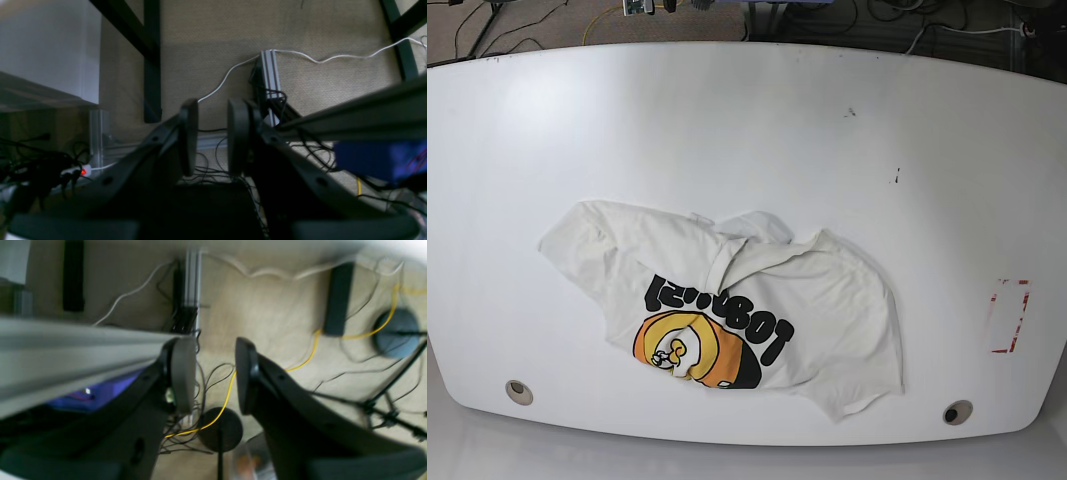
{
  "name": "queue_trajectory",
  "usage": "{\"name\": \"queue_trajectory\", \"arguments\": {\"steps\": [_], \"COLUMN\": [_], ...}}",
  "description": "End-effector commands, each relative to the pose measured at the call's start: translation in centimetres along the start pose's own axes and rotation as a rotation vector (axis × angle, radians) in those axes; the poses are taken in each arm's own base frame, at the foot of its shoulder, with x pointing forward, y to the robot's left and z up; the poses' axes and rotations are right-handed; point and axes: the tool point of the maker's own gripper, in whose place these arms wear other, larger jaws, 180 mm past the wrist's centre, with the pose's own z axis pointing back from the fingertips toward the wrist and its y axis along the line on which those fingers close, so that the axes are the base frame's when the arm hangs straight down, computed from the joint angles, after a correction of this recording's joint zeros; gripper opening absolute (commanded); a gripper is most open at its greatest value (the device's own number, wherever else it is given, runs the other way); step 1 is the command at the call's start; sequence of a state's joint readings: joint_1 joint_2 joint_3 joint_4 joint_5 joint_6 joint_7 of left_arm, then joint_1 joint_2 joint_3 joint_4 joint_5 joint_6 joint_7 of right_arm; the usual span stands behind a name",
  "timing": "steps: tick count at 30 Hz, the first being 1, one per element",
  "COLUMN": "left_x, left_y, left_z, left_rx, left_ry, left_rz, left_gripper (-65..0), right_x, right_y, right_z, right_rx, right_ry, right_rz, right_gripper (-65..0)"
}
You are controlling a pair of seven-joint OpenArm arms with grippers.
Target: Layout the t-shirt on the table in an organized manner, then fold the t-shirt properly
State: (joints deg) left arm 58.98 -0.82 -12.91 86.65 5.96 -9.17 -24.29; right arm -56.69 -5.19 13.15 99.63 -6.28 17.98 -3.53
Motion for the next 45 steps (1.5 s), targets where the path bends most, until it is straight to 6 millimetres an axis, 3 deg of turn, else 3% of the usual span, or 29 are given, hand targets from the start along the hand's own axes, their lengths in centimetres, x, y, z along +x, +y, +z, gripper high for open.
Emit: {"name": "queue_trajectory", "arguments": {"steps": [1, 9, 15, 29, 40, 45], "left_x": [1.9, 7.4, 10.3, 12.8, 15.7, 17.9], "left_y": [0.4, 1.1, 1.3, 3.7, 4.5, 4.9], "left_z": [0.9, 1.3, 1.5, 0.8, -0.9, -2.0], "left_rx": [0.011, 0.023, 0.027, 0.094, 0.122, 0.132], "left_ry": [-0.026, -0.072, -0.102, -0.175, -0.271, -0.344], "left_rz": [0.010, 0.045, 0.019, -0.008, -0.009, -0.007], "left_gripper": [-51.8, -51.8, -51.8, -51.8, -51.8, -51.8], "right_x": [1.0, 4.7, 6.4, 9.1, 13.1, 14.8], "right_y": [-0.3, -0.7, -0.9, -2.9, -3.3, -3.4], "right_z": [0.9, 2.0, 2.6, 2.4, 1.0, 0.5], "right_rx": [-0.012, -0.028, -0.038, -0.077, -0.093, -0.097], "right_ry": [-0.003, -0.067, -0.109, -0.178, -0.284, -0.330], "right_rz": [0.021, 0.059, 0.077, 0.115, 0.129, 0.131], "right_gripper": [-46.3, -46.3, -46.3, -46.3, -46.3, -46.3]}}
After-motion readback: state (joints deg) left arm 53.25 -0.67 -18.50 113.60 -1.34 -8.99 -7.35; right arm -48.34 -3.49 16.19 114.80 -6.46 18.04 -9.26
